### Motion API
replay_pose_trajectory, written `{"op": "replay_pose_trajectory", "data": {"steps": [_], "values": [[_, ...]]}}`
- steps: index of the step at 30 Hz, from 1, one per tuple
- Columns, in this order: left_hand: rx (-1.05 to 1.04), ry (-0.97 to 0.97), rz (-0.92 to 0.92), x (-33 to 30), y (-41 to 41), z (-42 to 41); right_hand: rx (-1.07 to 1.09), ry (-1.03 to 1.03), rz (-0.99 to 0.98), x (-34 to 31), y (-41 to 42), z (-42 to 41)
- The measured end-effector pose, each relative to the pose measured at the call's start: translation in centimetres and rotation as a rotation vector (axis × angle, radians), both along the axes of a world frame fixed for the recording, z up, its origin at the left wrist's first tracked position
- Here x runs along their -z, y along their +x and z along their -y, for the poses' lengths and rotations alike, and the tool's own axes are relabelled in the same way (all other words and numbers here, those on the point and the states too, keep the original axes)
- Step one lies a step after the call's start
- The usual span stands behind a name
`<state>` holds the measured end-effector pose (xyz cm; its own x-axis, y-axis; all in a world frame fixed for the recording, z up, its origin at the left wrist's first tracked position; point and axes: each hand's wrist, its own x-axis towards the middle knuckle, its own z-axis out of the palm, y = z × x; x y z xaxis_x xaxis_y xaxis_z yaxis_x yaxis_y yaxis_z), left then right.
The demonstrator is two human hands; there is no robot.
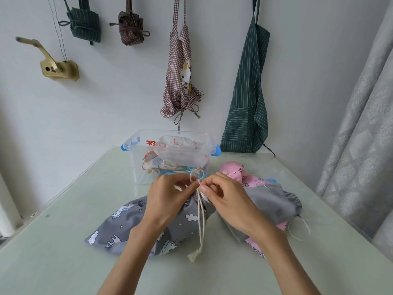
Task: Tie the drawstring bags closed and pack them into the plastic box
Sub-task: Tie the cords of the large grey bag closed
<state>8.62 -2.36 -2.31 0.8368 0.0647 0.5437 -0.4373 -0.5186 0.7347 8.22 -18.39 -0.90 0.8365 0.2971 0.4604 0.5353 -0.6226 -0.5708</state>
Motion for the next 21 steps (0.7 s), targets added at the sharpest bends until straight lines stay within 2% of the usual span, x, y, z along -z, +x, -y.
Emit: {"op": "replay_pose_trajectory", "data": {"steps": [2,5,8,13,16,21], "values": [[0.016,-0.005,0.002,0.2,0.1,0.0,0.046,0.135,-0.046,-0.2,0.2,0.2],[0.033,-0.038,0.034,0.2,0.1,0.1,0.049,0.310,-0.225,-0.5,0.4,1.0],[0.047,-0.026,0.083,0.2,0.0,0.2,-0.025,0.332,-0.369,-0.4,0.3,1.3],[-0.026,-0.016,0.118,0.3,0.2,-0.1,-0.123,0.426,-0.504,-0.3,0.5,1.8],[0.058,-0.041,0.071,0.3,0.4,0.0,-0.130,0.471,-0.499,-0.4,0.4,2.2],[0.340,-0.204,-0.036,0.1,0.5,-0.4,-0.162,0.439,-0.324,-0.7,0.2,1.8]]}}
